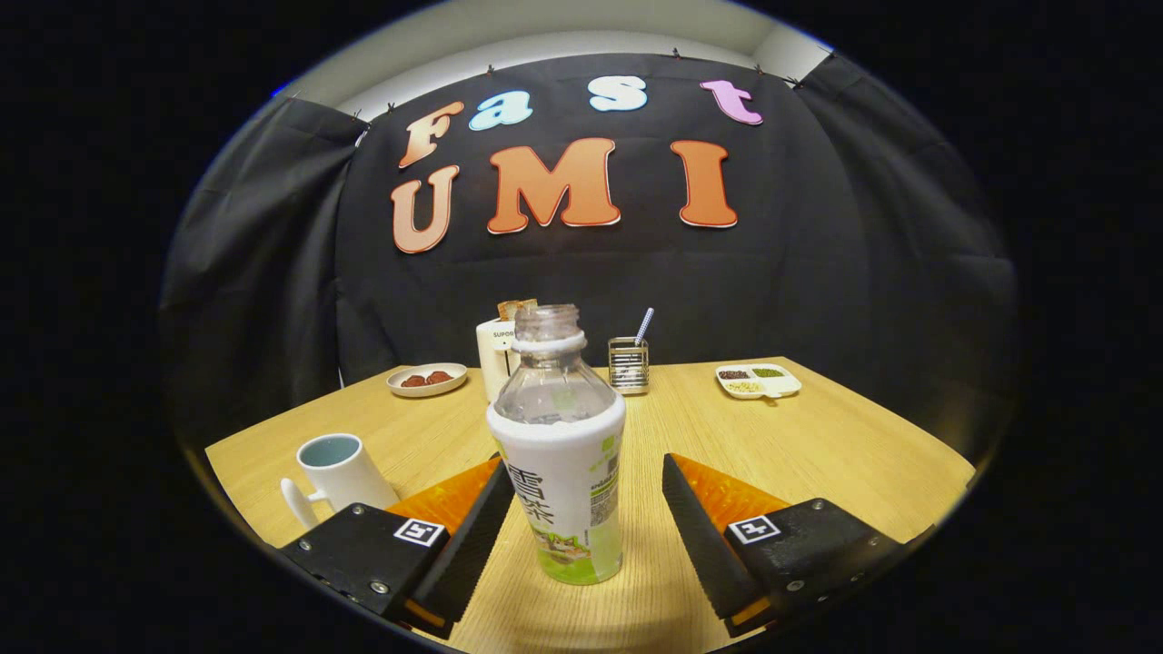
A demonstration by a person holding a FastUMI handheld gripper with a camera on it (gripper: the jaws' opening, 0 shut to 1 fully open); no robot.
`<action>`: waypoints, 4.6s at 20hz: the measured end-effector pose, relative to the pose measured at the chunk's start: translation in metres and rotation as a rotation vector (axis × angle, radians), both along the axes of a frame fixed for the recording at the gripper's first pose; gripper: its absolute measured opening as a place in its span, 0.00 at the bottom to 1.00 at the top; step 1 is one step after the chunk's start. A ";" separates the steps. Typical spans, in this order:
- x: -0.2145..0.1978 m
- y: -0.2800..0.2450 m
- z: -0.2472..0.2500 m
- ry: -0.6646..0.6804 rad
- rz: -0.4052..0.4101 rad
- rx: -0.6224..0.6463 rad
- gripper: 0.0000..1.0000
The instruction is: Take the bottle from table, then pour the juice into the cup, finally place the bottle on the coaster
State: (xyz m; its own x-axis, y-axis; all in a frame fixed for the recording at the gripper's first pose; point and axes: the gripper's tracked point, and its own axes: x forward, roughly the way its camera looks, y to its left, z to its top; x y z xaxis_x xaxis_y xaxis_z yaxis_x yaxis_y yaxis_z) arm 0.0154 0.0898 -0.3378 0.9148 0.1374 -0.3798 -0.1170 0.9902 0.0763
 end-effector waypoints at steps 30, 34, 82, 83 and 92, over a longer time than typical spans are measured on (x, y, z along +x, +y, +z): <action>0.021 0.056 0.021 -0.060 0.139 -0.355 0.56; 0.025 0.071 0.016 -0.060 0.198 -0.476 0.56; 0.034 0.126 0.017 -0.463 0.605 -1.561 0.56; 0.036 0.125 0.018 -0.465 0.604 -1.571 0.56; 0.035 0.123 0.019 -0.476 0.605 -1.588 0.56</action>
State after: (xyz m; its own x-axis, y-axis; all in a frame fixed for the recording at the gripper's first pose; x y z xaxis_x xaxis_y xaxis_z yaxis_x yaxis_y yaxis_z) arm 0.0505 0.2128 -0.3186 0.9410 0.2646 -0.2109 -0.1851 -0.1190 -0.9755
